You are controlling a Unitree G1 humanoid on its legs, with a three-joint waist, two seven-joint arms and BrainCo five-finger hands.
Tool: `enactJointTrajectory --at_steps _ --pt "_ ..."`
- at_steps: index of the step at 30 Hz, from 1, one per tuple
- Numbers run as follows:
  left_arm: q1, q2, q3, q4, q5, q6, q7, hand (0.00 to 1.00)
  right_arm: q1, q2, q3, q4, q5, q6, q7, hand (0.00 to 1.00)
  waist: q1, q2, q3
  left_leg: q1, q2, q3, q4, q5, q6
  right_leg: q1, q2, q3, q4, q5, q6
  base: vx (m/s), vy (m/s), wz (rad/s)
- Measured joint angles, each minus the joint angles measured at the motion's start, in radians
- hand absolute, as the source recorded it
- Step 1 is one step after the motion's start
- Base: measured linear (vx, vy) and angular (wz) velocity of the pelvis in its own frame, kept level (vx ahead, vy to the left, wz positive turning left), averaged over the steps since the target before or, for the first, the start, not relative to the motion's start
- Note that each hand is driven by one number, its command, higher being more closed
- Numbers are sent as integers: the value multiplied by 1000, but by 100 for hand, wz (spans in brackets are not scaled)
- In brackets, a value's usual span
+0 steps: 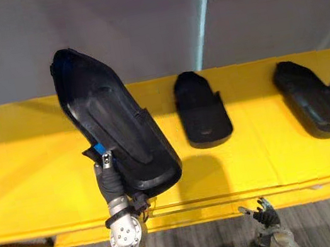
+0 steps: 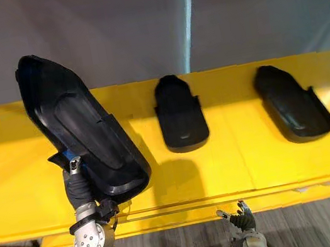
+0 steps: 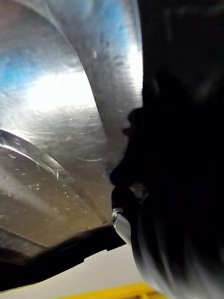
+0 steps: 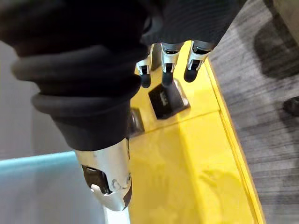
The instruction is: Walk over and take plastic housings, then place them on the shelf
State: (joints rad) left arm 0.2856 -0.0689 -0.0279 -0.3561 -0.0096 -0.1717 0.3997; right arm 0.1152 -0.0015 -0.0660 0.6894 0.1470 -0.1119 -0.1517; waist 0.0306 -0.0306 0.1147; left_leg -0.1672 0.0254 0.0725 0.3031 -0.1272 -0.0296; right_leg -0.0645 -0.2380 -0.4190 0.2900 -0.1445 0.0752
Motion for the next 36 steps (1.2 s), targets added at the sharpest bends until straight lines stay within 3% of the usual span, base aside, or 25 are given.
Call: enactJointTrajectory --at_steps 1,2,3,4,5,7,8,9,10,11,12,13,14,15,16,17,19,20,21,22,24,30,36 --pt "3 1 5 -2 -2 0 4 100 2 3 3 -7 -2 -3 -1 0 -1 -15 -5 -13 -14 8 14 -11 -28 -2 -25 5 0 -3 5 -54 165 -8" --pt "1 12 12 -8 -2 0 5 100 -6 12 -2 -6 -2 -4 -2 0 0 -35 4 -55 13 49 109 -61 26 -10 -43 8 0 -4 12 -37 146 -2" --pt "3 17 8 -21 -2 -2 5 100 -20 14 -8 -5 -2 8 -6 0 1 -23 5 -96 119 69 263 -109 57 -12 -47 19 13 5 25 -69 222 -6" --pt "6 11 -1 -21 -7 -2 3 100 -18 9 -12 -8 -2 8 -12 0 -7 -34 11 -93 221 52 322 -123 26 -3 -64 28 30 9 34 -72 241 -8" --pt "6 11 -9 -21 -14 -3 4 100 -15 3 -14 -8 -2 7 -16 0 -13 -33 10 -84 260 34 322 -120 13 5 -76 31 34 16 46 -64 393 -1" --pt "5 12 -39 -21 -19 -10 2 100 13 -28 -29 -9 -2 3 -20 0 -18 -10 -13 -26 327 -49 215 -50 -53 4 -136 41 20 51 114 -38 549 -6" --pt "1 11 -50 -18 -19 -12 1 100 18 -32 -46 -4 -2 3 -20 0 -21 9 -27 -24 314 -62 193 -92 -142 3 -151 46 1 65 136 -42 677 8" --pt "-17 21 -69 -12 -20 -13 -6 100 25 -20 -72 14 -2 10 -20 0 -29 -8 -32 -41 278 -33 215 -178 -203 1 -197 57 -50 121 131 -70 712 -7" --pt "-25 48 -65 -3 -25 -13 -1 100 34 22 -72 24 -3 21 -17 0 -11 -38 -33 -70 240 1 277 -202 -162 -7 -222 67 -114 224 64 -116 847 -23" --pt "-25 56 -61 1 -26 -13 1 100 34 38 -63 33 -6 22 -17 0 -6 -40 -34 -86 234 20 311 -217 -144 -12 -222 65 -141 293 27 -140 819 -81" --pt "-25 63 -63 14 -26 -11 1 100 15 35 -27 52 -24 32 -15 0 16 -37 -35 -93 237 72 339 -233 -109 -37 -214 55 -201 457 -64 -127 671 -101" --pt "-20 65 -67 18 -26 -11 1 100 -4 30 -14 68 -38 35 -14 0 22 -31 -30 -77 230 122 316 -236 -74 -72 -212 39 -172 483 -77 -147 598 -88" --pt "-20 65 -72 27 -25 -11 -2 100 -7 30 -14 71 -42 35 -14 0 10 -33 -31 -68 221 131 301 -227 -56 -81 -202 44 -102 405 -14 -151 457 -34" --pt "-19 63 -86 48 -23 -11 -10 100 0 31 -15 71 -45 35 -11 0 -2 -36 -33 -35 189 145 246 -203 -21 -81 -156 74 50 232 50 -140 400 -2" --pt "-16 60 -92 53 -21 -11 -11 100 0 30 -16 71 -46 34 -6 0 1 -37 -33 -15 176 154 217 -190 -9 -82 -129 95 109 154 52 -148 352 -6" --pt "-11 44 -100 52 -19 -12 -29 100 0 32 -13 71 -44 29 4 0 -7 -34 -35 13 135 167 146 -153 14 -81 -18 175 230 -26 51 -126 241 -8" --pt "-10 35 -115 53 -19 -12 -30 100 2 32 -13 71 -40 29 4 0 -11 -40 -38 11 90 167 99 -128 23 -74 61 212 253 -118 51 -141 187 4" --pt "-6 32 -127 53 -18 -11 -31 100 3 32 -13 72 -39 28 3 0 -6 -51 -43 8 48 170 64 -116 21 -65 85 228 205 -168 -2 -120 112 2" --pt "-5 32 -133 54 -18 -9 -31 100 5 32 -13 72 -39 28 3 0 -8 -59 -47 6 32 169 56 -114 21 -49 85 230 161 -183 -26 -102 79 3" --pt "-1 25 -141 63 -17 -6 -38 100 9 29 -14 79 -38 29 3 0 -15 -30 -38 9 30 157 46 -110 21 -31 94 226 123 -170 -26 -69 55 13" --pt "1 22 -140 64 -15 -6 -52 100 39 35 -5 81 -37 33 10 0 -15 -19 -41 13 27 141 36 -81 35 -4 103 212 85 -142 -19 -44 45 22" --pt "2 26 -131 65 -16 -6 -69 100 48 43 -8 81 -26 31 11 0 -12 -44 -64 34 42 132 -12 -35 25 51 137 193 -13 -89 -41 18 -44 8" --pt "0 39 -111 65 7 11 -91 100 51 42 -11 82 -22 29 21 0 -14 -37 -68 66 65 156 -67 -4 10 86 173 220 -106 -28 -58 -24 -40 -16"
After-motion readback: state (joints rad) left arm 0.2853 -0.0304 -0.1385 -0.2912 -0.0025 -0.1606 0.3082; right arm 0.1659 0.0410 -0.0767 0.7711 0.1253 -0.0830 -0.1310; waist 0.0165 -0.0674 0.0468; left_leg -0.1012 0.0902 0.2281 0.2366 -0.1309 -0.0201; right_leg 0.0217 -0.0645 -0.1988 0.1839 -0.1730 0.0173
